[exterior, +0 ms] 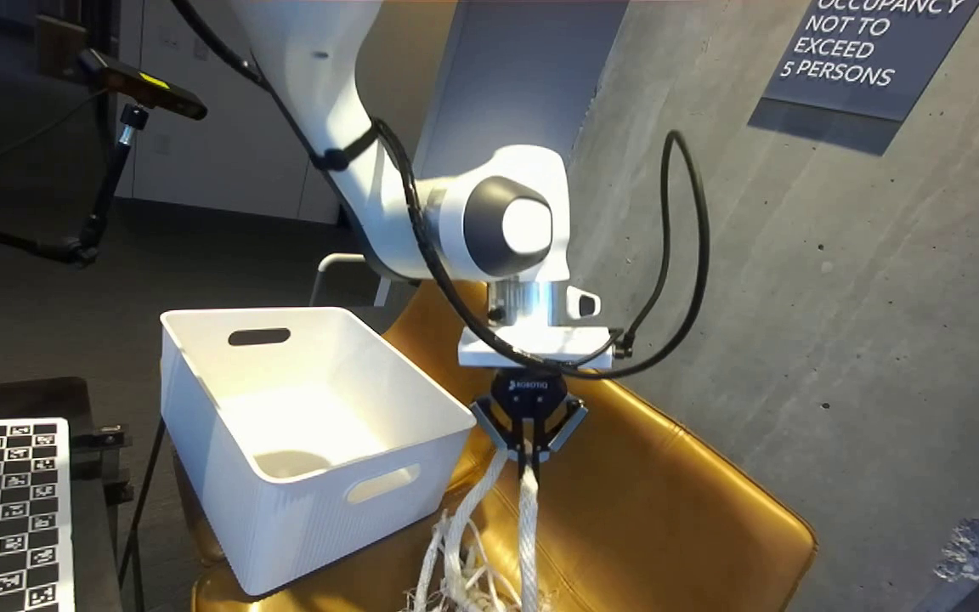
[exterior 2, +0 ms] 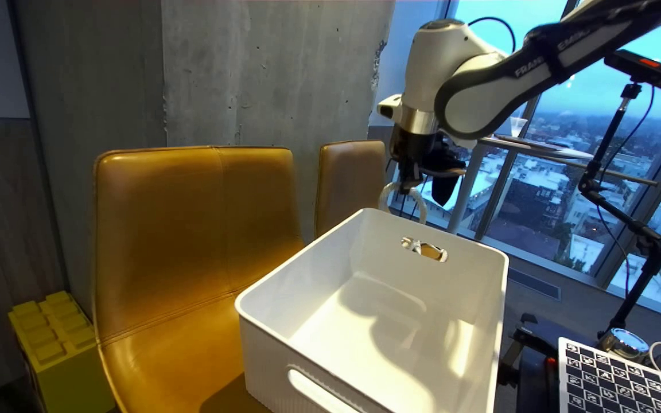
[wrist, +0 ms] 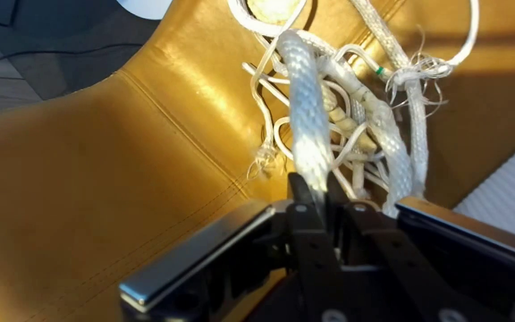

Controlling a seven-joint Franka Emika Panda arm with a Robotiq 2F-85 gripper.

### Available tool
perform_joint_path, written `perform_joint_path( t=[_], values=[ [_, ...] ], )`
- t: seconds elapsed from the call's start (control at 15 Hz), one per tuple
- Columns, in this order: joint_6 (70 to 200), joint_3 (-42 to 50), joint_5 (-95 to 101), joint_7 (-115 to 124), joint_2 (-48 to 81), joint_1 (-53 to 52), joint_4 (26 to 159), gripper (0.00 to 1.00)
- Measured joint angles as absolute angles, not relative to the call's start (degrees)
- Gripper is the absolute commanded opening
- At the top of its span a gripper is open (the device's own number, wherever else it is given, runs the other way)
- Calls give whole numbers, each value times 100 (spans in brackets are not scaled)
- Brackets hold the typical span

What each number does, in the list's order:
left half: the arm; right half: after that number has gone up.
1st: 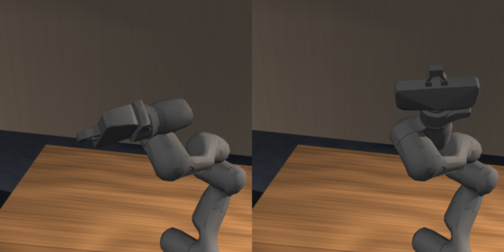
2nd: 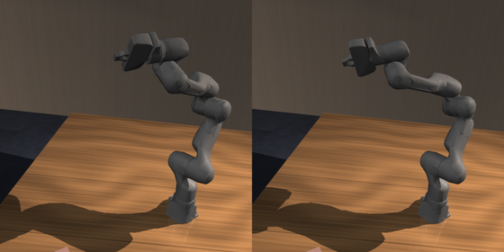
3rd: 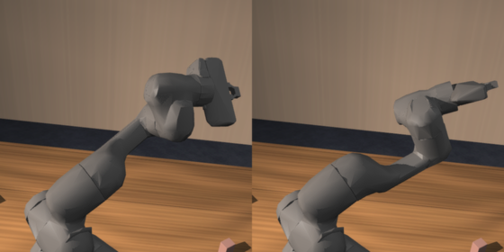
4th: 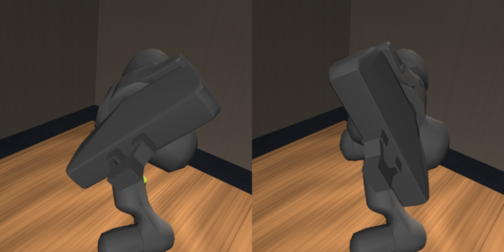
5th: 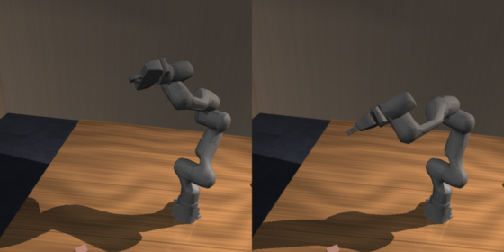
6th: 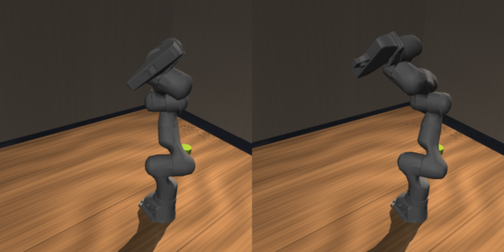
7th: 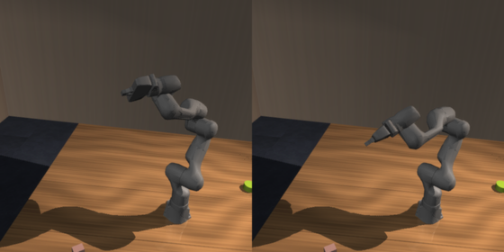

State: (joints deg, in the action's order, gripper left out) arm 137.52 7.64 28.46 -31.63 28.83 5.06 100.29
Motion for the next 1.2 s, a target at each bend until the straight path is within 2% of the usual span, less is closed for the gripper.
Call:
perform_joint_path(
  t=[0.6, 1.2],
  values=[
    [12823, 353, 1760, -2843, 529, 445, 10267, 3],
    [11319, -426, 1685, -2001, -667, -357, 9137, 3]
  ],
)
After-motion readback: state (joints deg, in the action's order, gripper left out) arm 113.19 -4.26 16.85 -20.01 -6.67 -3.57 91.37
